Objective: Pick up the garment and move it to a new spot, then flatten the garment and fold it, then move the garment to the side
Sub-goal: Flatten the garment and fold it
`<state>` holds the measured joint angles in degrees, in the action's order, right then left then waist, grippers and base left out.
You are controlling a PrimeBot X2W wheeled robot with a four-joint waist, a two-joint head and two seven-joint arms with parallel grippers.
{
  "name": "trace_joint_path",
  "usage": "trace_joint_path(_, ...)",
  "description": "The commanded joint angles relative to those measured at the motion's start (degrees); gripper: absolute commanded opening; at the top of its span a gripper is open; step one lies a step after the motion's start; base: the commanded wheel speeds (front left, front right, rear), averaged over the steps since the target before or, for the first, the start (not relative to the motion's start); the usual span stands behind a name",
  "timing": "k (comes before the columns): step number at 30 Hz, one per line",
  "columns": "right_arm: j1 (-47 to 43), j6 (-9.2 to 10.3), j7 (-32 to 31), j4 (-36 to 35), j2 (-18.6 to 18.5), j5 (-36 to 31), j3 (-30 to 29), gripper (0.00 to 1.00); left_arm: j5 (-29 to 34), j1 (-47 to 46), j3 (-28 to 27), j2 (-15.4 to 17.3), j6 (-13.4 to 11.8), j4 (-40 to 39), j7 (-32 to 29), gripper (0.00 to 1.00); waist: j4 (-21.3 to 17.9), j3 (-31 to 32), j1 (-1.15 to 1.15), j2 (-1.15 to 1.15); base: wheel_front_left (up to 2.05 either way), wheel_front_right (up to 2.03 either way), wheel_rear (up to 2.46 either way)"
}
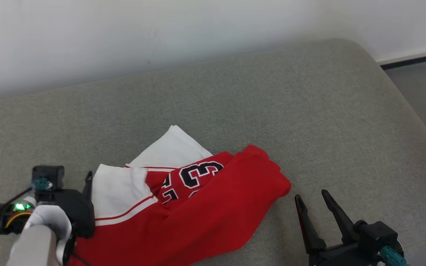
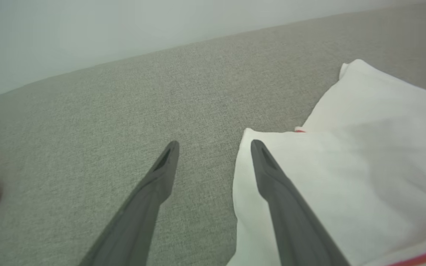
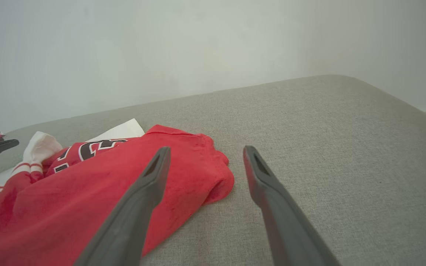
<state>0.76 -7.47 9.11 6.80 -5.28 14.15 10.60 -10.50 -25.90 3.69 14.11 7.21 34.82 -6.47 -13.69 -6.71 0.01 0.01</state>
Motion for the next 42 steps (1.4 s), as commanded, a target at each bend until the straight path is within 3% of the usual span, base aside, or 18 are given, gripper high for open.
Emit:
trace_joint_path(1, 0.7, -0.05, 0.5, 0.1, 0.2, 0.4, 0.0, 1.00, 0.3, -1.4, 0.2, 0.8, -0.1, 0.5, -0.9, 1.00, -4.0, -4.0, -0.01, -0.01, 0.00, 0.00, 0.00)
trace_joint_path(5, 0.9, -0.05, 1.2, 0.7, 0.5, 0.4, -0.3, 1.00, 0.4, -3.5, 1.6, 2.5, 0.1, 1.6, -4.2, 1.00, -5.1, -5.2, -0.01, -0.01, 0.00, 0.00, 0.00)
trace_joint_path(15, 1.4, -0.05, 1.9, 1.5, 0.7, 0.0, -0.3, 1.00, -2.0, -1.6, 3.5, 3.3, -0.4, -0.6, -13.3, 1.00, -4.8, -5.2, -0.01, -0.01, 0.00, 0.00, 0.00)
trace_joint_path(16, 1.4, -0.05, 1.9, 1.5, 0.6, -0.1, -0.1, 1.00, -2.1, -1.4, 3.5, 3.3, -0.8, -0.7, -14.2, 0.31, -4.7, -5.2, -0.01, -0.01, 0.00, 0.00, 0.00)
trace_joint_path(17, 1.5, -0.05, 1.9, 1.4, 0.6, -0.1, 0.1, 1.00, -2.2, -1.2, 3.5, 3.3, -0.8, -1.1, -14.7, 0.00, -4.7, -5.2, -0.01, -0.01, 0.00, 0.00, 0.00)
trace_joint_path(23, 1.6, -0.05, 1.7, 0.9, 0.3, -0.1, 0.3, 1.00, -2.5, -1.2, 2.7, 3.1, -2.5, -4.1, -12.6, 0.00, -4.8, -5.6, -0.01, -0.01, 0.00, 0.00, 0.00)
trace_joint_path(32, 1.9, -0.05, 1.5, -0.2, -0.2, -0.2, 0.3, 1.00, -0.7, -7.3, -0.6, 3.7, -8.7, -7.0, 3.2, 0.00, -5.1, -7.8, -0.01, -0.01, 0.00, 0.00, 0.00)
trace_joint_path(38, 2.4, -0.05, 1.3, -1.1, -0.4, -0.4, 0.8, 1.00, 0.3, -12.1, -2.4, 6.4, -10.9, -5.2, 8.5, 0.00, -5.9, -9.8, -0.01, -0.01, 0.00, 0.00, 0.00)
trace_joint_path(42, 2.6, -0.05, 0.9, -1.8, -0.3, -0.7, 1.5, 1.00, 0.4, -14.1, -4.1, 9.1, -12.5, -2.3, 7.6, 0.00, -6.8, -11.7, -0.01, -0.01, 0.00, 0.00, 0.00)
